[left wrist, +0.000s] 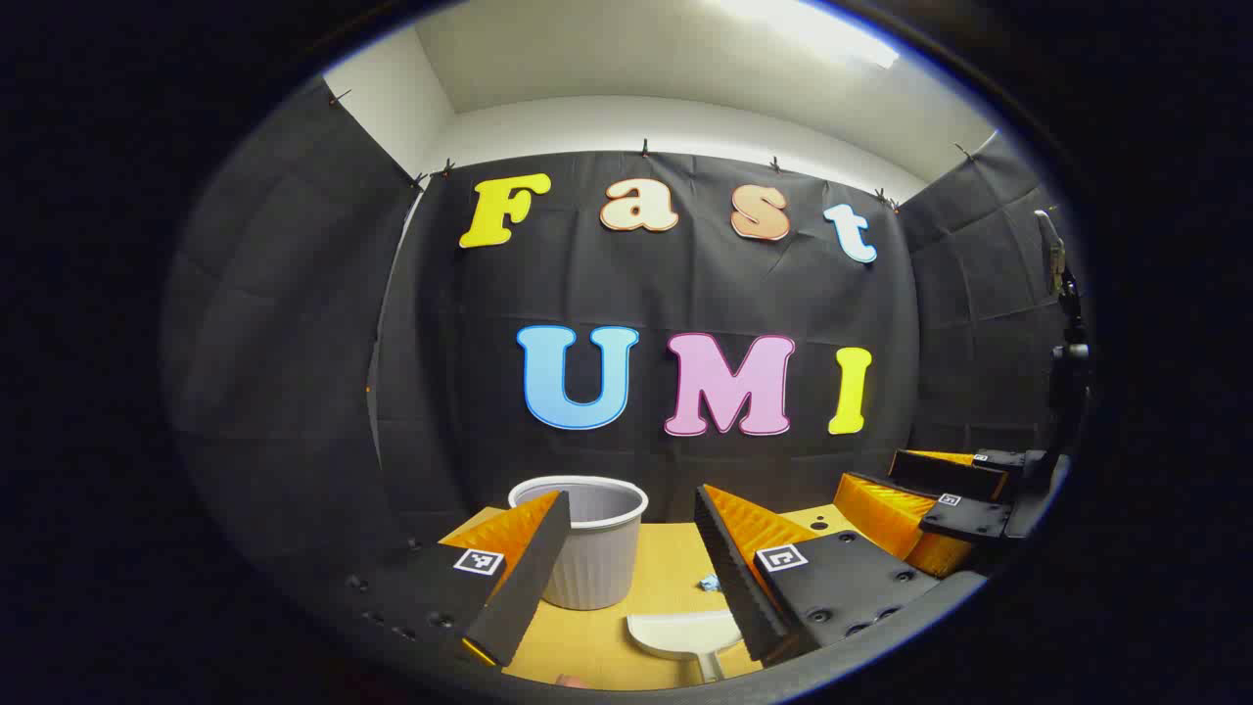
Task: Pick up the small broom and dustpan from the desktop, sweep the trash into the dustpan with the broom, and then empty the trash into the garbage bin.
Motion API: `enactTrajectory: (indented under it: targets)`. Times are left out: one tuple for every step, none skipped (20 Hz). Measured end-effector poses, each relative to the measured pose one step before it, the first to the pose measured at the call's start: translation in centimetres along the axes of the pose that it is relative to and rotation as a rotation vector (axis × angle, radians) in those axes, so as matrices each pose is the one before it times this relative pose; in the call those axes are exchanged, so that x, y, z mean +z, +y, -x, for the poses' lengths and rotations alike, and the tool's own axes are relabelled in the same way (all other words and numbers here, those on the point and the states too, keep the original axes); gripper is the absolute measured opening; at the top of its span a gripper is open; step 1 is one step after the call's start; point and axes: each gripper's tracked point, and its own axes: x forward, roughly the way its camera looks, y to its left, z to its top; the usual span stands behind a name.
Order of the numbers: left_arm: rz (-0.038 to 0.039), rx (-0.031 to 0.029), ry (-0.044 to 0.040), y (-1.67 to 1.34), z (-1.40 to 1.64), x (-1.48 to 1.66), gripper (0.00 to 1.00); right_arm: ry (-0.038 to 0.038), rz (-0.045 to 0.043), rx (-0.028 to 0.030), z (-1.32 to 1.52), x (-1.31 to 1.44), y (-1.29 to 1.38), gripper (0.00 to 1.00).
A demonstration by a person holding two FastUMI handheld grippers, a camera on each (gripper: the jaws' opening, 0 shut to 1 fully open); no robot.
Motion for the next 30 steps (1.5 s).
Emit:
enactTrajectory:
  targets:
    - [0.00027,-0.00549,0.00034,-0.064,-0.08,-0.125,0.76,-0.00149,0.00143,-0.01,0.126,0.05,-0.241,0.87]
    - [0.00089,-0.00512,0.00016,-0.086,-0.196,0.031,0.76,0.00203,0.00206,-0.00778,-0.006,-0.138,-0.228,0.87]
    - [0.00376,-0.00801,0.00437,-0.202,-0.215,-0.267,0.76,0.0082,0.00271,-0.00896,0.155,-0.288,-0.269,0.88]
    - [0.00464,-0.00872,0.0046,-0.263,-0.032,-0.195,0.76,0.01055,-0.00081,-0.00716,0.203,-0.268,-0.157,0.96]
    - [0.0041,-0.00592,0.00557,-0.137,-0.036,-0.223,0.76,0.00843,-0.00297,-0.00768,0.166,-0.191,-0.214,0.88]
    - [0.00233,-0.00684,0.0104,-0.148,-0.038,-0.316,0.78,0.00512,-0.00616,-0.00905,0.349,-0.079,-0.309,0.87]
    - [-0.00027,-0.00424,0.01517,-0.23,0.089,-0.711,0.76,-0.00711,-0.0113,-0.00585,0.193,0.193,-0.198,0.88]
    - [0.00222,-0.00233,0.01024,-0.058,-0.006,-0.384,0.76,-0.00627,-0.00652,-0.00837,-0.062,0.271,-0.145,0.96]
    - [0.00447,-0.009,0.00797,-0.222,0.057,-0.467,0.76,-0.00176,0.0023,-0.00676,0.036,0.05,-0.16,0.96]
    - [0.00219,-0.01137,0.00368,-0.322,0.058,-0.112,0.76,-0.00136,0.0071,-0.00502,0.096,-0.093,-0.197,0.88]
    - [-0.01039,-0.00908,-0.00228,-0.278,-0.007,0.055,0.76,-0.00028,0.00803,-0.0034,-0.015,-0.011,-0.073,0.87]
    - [-0.0205,-0.00499,-0.00382,-0.194,-0.223,0.242,0.76,-0.00282,0.00876,0.00573,-0.057,0.011,0.099,0.88]
    - [-0.01868,-0.00134,-0.00643,-0.075,-0.209,0.17,0.76,0.00248,0.00571,0.00768,-0.079,-0.052,0.135,0.96]
    - [-0.00961,-0.00419,-0.00802,-0.109,-0.194,0.345,0.76,0.00237,-0.00145,0.00737,0.159,-0.173,0.124,0.96]
    - [-0.00074,-0.00624,-0.00698,-0.214,-0.205,0.15,0.76,-0.00144,-0.00605,0.00136,0.067,0.092,0.021,0.96]
    - [0.00367,-0.00681,-0.00443,-0.231,-0.078,0.266,0.76,-0.00145,-0.00536,-0.00576,0.051,0.104,-0.267,0.96]
    - [0.00299,-0.00532,-0.00354,-0.254,0.057,-0.022,0.76,-0.00393,-0.00412,-0.00434,0.13,0.19,-0.134,0.96]
    - [-0.00337,-0.00044,-0.00016,-0.153,0.145,0.079,0.76,-0.00379,-0.0009,-0.0052,0.08,0.129,-0.165,0.96]
    - [-0.01534,0.00842,-0.00901,-0.031,0.196,0.132,0.76,-0.00096,-0.00035,-0.0032,0.154,0.022,-0.242,0.96]
    - [-0.01729,0.01155,-0.01883,0.085,0.167,0.468,0.78,-0.00081,-0.00002,0.00001,-0.072,0.102,-0.035,0.96]
    - [-0.01034,0.00228,-0.01473,-0.243,0.091,0.302,0.76,0.001,0.00132,-0.00153,0.142,-0.001,-0.172,0.96]
    - [0.00035,-0.00588,-0.00505,-0.436,0.004,0.112,0.76,-0.001,0.00084,-0.00151,0.224,0.066,-0.127,0.96]
    - [0.0085,-0.00777,-0.00148,-0.412,0.024,-0.186,0.76,-0.00096,0.00023,-0.00124,0.143,0.056,-0.115,0.96]
    - [0.01526,-0.00937,0.00316,-0.296,-0.04,-0.113,0.76,-0.00015,0.00081,-0.00108,0.0,0.026,-0.075,0.96]
    - [0.02136,-0.01556,0.01189,-0.399,0.068,-0.419,0.78,0.00097,0.00133,-0.00191,0.061,0.023,-0.134,0.96]
    - [0.02765,-0.02621,0.01831,-0.516,-0.047,-0.406,0.78,0.00052,0.00087,-0.00204,0.09,0.019,-0.167,0.96]
    - [0.0241,-0.01749,0.02042,-0.428,-0.064,-0.48,0.76,-0.00282,-0.00057,-0.003,0.043,0.144,-0.231,0.96]
    - [0.01497,-0.00137,0.01493,0.042,0.098,-0.307,0.78,-0.00299,0.00049,-0.00405,-0.015,0.228,-0.254,0.88]
    - [0.00441,0.00415,0.01405,0.27,-0.067,-0.184,0.76,-0.00078,0.00239,-0.00454,-0.024,0.158,-0.285,0.96]
    - [-0.00259,0.00623,0.01454,0.128,0.07,-0.082,0.74,0.00099,0.00213,-0.00287,0.059,0.108,-0.196,0.96]
